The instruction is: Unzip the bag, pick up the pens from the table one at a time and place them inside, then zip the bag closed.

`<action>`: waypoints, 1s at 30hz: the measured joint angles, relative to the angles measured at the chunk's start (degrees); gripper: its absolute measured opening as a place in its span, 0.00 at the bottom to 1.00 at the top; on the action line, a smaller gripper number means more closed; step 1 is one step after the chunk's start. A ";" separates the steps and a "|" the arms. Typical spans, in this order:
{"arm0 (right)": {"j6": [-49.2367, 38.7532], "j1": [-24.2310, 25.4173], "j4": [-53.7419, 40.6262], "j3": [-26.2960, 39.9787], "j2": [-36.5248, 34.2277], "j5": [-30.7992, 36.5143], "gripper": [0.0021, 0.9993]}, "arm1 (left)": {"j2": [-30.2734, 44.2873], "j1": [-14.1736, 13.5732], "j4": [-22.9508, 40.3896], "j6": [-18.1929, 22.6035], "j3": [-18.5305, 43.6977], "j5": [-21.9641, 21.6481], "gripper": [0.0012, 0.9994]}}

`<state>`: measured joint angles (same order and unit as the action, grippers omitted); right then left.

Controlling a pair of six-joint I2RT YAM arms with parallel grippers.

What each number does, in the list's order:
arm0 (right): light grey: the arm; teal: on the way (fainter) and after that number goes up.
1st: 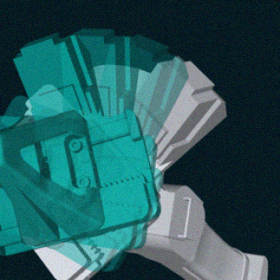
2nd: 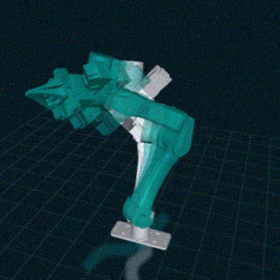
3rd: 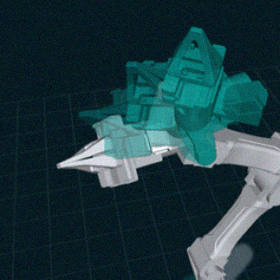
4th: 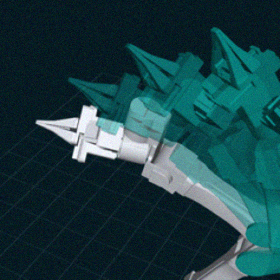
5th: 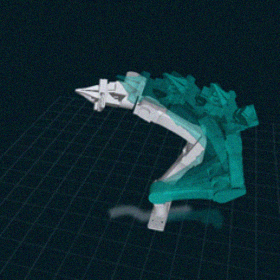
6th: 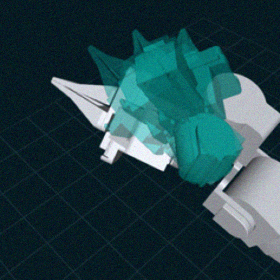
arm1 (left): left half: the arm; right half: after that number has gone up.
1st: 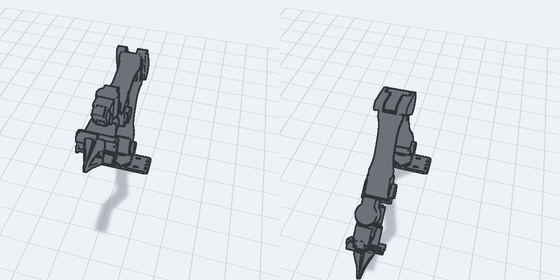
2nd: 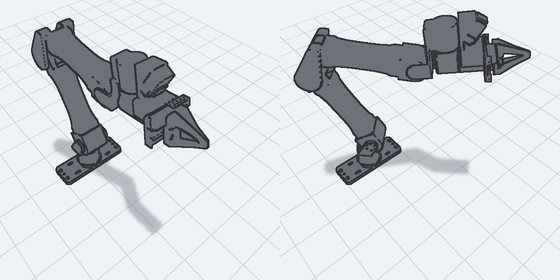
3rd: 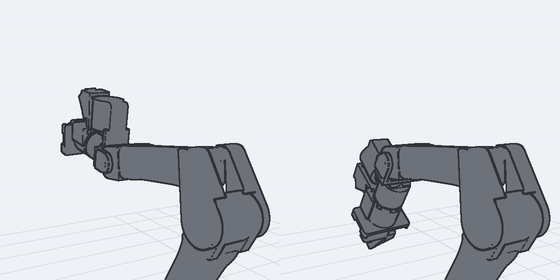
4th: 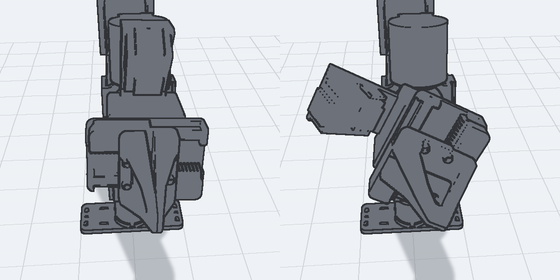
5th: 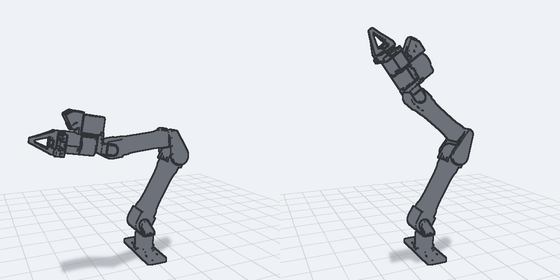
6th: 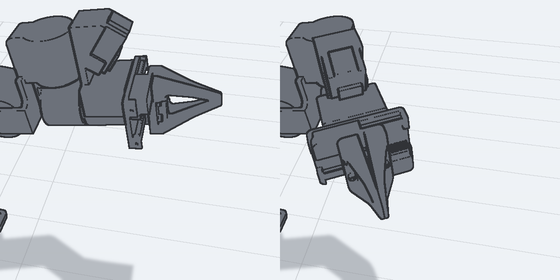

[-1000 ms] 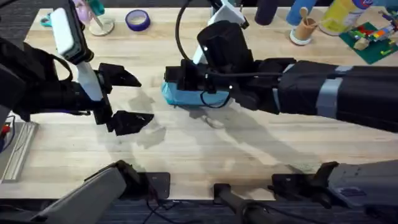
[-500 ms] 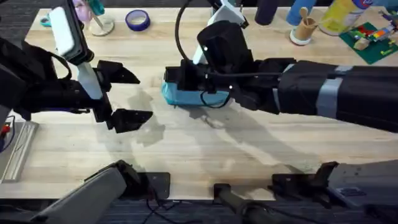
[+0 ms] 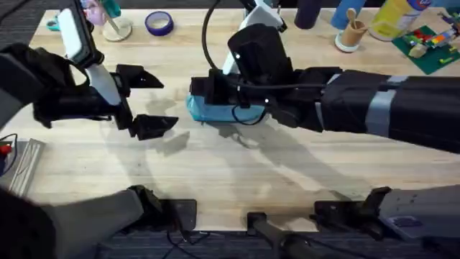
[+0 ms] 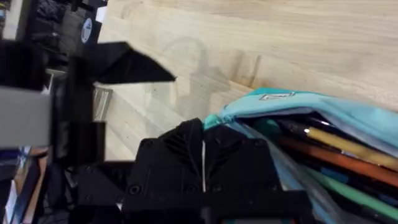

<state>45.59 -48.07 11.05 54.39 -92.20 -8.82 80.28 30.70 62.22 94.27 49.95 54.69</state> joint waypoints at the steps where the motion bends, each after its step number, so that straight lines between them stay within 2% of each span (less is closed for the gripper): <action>1: -0.28 0.00 0.00 0.00 0.00 0.00 0.03 | 1.71 0.00 -1.05 0.00 0.00 1.13 0.99; 7: -1.10 0.34 0.00 0.00 0.00 -0.03 0.03 | 10.18 -0.06 -6.86 0.04 0.00 7.94 0.99; 11: -1.10 0.70 0.01 0.00 0.00 -0.23 0.03 | 13.72 -1.51 -9.87 0.02 0.00 10.21 0.99; 17: -1.10 0.88 0.02 0.00 0.00 -0.24 0.03 | 16.69 -7.06 -15.62 -0.39 0.00 11.44 0.99; 22: -1.10 0.90 0.02 0.00 0.00 -0.24 0.03 | 18.27 -10.86 -21.86 -5.32 0.00 11.83 0.99; 26: -1.10 0.90 0.02 0.00 0.00 -0.24 0.03 | 18.46 -12.22 -23.07 -7.78 0.00 11.94 0.99; 30: -1.10 0.90 0.02 0.00 0.00 -0.22 0.03 | 18.47 -12.46 -23.10 -8.87 0.00 11.98 0.99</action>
<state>44.49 -47.18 11.07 54.39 -92.20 -9.04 98.75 18.24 39.12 85.41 49.95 66.67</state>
